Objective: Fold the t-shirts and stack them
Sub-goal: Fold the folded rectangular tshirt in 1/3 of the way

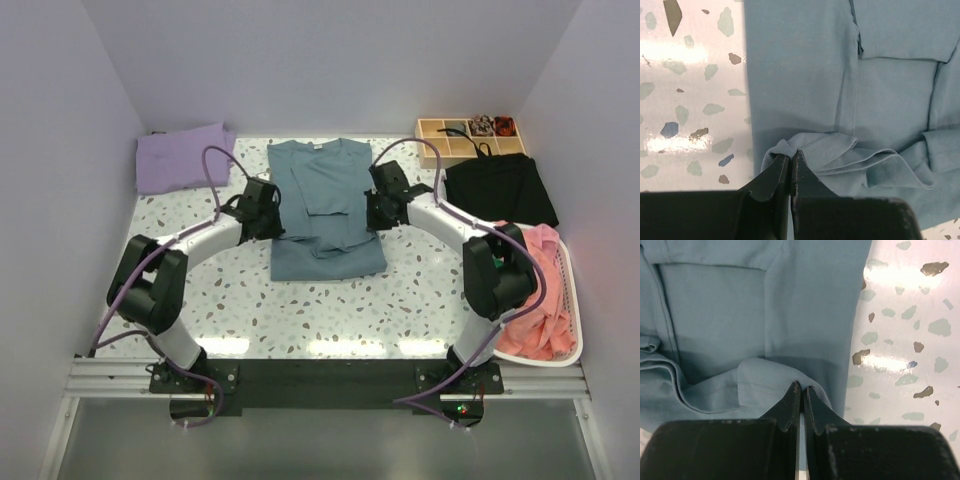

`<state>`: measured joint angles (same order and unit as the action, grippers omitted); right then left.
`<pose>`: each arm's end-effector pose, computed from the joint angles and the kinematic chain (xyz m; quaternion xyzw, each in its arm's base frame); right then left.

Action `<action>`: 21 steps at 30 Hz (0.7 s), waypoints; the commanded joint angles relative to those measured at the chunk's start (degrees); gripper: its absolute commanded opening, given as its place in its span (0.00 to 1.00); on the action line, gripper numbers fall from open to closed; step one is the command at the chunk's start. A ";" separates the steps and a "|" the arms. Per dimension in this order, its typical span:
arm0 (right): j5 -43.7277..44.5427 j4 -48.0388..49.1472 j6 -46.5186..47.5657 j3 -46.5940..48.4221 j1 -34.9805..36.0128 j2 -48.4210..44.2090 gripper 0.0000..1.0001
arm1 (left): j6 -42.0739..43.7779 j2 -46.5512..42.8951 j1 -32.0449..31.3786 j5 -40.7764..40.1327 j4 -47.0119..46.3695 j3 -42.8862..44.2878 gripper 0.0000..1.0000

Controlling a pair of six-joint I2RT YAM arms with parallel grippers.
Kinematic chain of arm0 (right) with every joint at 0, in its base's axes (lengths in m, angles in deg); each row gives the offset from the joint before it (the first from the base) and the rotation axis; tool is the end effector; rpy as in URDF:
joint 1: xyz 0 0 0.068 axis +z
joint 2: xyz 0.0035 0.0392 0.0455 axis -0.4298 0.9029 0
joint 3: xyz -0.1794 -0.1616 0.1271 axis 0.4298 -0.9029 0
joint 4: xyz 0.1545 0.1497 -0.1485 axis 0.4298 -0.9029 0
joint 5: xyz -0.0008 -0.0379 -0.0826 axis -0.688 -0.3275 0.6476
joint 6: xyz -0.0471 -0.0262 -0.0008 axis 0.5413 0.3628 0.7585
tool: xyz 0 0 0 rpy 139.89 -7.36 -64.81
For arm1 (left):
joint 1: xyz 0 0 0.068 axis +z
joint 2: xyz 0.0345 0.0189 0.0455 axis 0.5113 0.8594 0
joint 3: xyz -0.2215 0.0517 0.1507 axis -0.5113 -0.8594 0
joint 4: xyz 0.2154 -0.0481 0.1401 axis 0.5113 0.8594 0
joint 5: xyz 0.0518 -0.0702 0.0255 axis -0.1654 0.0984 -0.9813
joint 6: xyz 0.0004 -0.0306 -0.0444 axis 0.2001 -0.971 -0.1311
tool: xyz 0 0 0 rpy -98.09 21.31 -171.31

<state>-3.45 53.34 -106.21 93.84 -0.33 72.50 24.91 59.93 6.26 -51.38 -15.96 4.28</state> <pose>0.3422 0.1590 0.2179 -0.0278 0.9550 0.1006 0.2777 0.3151 -0.1406 0.1977 -0.1022 0.9359 -0.1367 0.3083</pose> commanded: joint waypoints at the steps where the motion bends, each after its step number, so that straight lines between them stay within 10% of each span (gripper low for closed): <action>1: 1.43 1.07 1.66 3.87 -1.39 1.99 0.00 | 2.90 2.29 0.50 0.80 -4.30 2.63 0.00; 18: 4.76 3.97 -1.15 9.23 -6.84 8.50 0.00 | 5.89 5.81 2.34 -1.66 -8.08 2.72 0.00; 21: 3.80 5.29 -1.07 8.97 -7.46 8.94 0.24 | 6.06 6.07 2.78 -0.87 -9.40 2.98 0.13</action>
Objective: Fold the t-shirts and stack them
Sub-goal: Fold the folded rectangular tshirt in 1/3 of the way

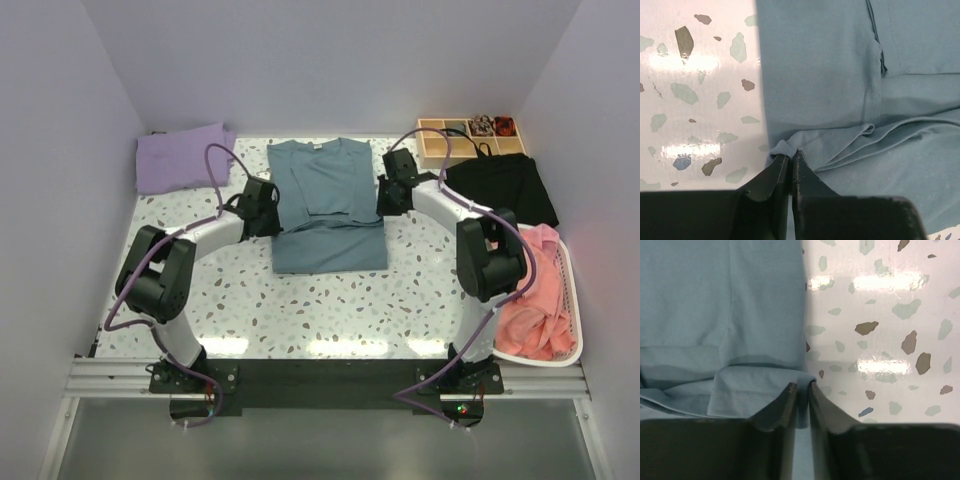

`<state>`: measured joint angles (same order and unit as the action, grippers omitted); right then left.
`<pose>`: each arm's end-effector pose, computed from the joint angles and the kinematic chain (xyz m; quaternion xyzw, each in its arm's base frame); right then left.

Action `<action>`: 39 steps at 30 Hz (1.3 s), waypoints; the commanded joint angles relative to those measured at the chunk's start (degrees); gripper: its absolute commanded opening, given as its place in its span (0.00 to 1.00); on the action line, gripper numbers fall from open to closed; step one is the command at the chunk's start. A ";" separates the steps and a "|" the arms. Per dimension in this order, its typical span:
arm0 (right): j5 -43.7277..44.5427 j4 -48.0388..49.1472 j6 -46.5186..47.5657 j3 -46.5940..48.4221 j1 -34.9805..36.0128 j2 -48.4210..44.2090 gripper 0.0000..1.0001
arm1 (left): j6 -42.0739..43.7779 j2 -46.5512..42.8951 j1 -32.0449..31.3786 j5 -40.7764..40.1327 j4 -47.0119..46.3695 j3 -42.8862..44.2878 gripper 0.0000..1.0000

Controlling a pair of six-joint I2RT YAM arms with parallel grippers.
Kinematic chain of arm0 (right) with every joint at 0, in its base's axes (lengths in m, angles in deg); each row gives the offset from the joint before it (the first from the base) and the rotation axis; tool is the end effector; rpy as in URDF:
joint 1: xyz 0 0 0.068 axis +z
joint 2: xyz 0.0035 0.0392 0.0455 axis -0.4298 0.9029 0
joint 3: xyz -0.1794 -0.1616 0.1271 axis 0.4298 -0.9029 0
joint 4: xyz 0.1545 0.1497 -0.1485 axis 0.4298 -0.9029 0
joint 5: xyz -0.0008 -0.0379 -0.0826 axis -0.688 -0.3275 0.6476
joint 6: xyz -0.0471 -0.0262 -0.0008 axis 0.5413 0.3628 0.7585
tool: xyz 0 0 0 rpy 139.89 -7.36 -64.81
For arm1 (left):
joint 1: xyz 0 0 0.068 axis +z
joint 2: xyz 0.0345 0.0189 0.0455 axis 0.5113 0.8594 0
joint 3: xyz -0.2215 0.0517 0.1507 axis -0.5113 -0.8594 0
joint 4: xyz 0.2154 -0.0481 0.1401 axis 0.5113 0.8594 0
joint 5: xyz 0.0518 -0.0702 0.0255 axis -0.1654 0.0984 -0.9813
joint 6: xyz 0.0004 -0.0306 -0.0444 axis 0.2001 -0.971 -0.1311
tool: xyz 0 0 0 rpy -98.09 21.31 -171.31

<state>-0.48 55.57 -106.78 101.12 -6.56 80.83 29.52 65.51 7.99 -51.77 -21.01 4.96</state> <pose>0.3935 0.1314 0.2046 0.0368 0.9509 0.0671 0.2999 0.3348 -0.1373 0.1749 -0.0798 0.9375 -0.1171 0.3178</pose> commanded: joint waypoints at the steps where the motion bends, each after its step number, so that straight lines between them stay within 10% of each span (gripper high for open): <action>1: 0.65 3.85 -0.15 1.34 -1.32 0.00 0.44 | 1.63 0.59 1.23 -0.56 -4.27 2.48 0.32; 3: 1.96 5.52 -0.15 -0.50 -1.49 -1.66 0.51 | 1.72 0.06 1.41 -2.22 -3.92 2.92 0.67; 4: 1.88 6.22 0.46 -1.29 -1.49 -2.80 0.52 | 1.80 -1.42 1.49 -3.10 -3.83 2.75 1.00; 12: -13.39 6.24 0.47 -4.91 -1.06 -11.61 0.54 | 4.97 -10.40 1.49 2.58 -4.79 1.16 1.00; 23: -19.83 6.40 -2.00 -2.27 1.76 -3.79 0.53 | 1.89 0.05 1.41 23.77 -12.60 -0.60 1.00; 39: -11.56 5.25 2.39 -0.85 1.76 4.85 0.52 | 9.97 11.21 3.51 9.29 -16.48 6.52 1.00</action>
<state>-14.84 60.40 -106.99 103.42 -4.61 88.79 35.55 74.64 9.89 -35.88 -34.45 9.77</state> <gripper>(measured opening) 0.514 0.997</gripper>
